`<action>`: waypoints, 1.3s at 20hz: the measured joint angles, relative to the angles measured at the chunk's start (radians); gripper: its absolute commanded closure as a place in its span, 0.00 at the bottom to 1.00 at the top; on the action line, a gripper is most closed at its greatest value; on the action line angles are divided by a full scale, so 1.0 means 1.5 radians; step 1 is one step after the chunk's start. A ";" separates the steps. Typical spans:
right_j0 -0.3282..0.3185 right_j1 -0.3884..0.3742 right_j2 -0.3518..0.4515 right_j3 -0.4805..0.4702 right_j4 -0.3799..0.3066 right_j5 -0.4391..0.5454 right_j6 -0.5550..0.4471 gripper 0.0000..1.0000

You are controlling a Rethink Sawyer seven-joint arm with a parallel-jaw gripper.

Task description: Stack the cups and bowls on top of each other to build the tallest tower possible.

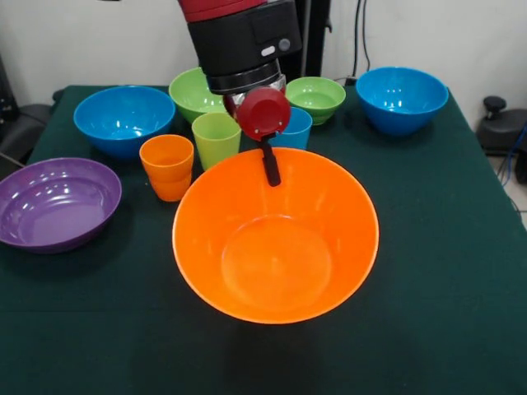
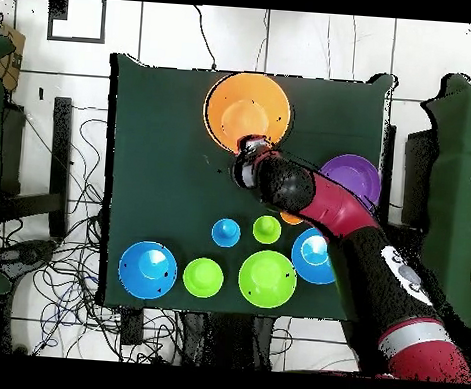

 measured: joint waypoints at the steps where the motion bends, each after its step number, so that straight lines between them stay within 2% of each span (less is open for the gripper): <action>1: -0.001 0.001 0.000 0.001 -0.002 -0.001 0.000 1.00; 19: -0.029 0.014 -0.003 0.034 -0.065 -0.039 0.000 1.00; 26: -0.050 0.036 -0.003 0.034 -0.079 -0.059 0.000 1.00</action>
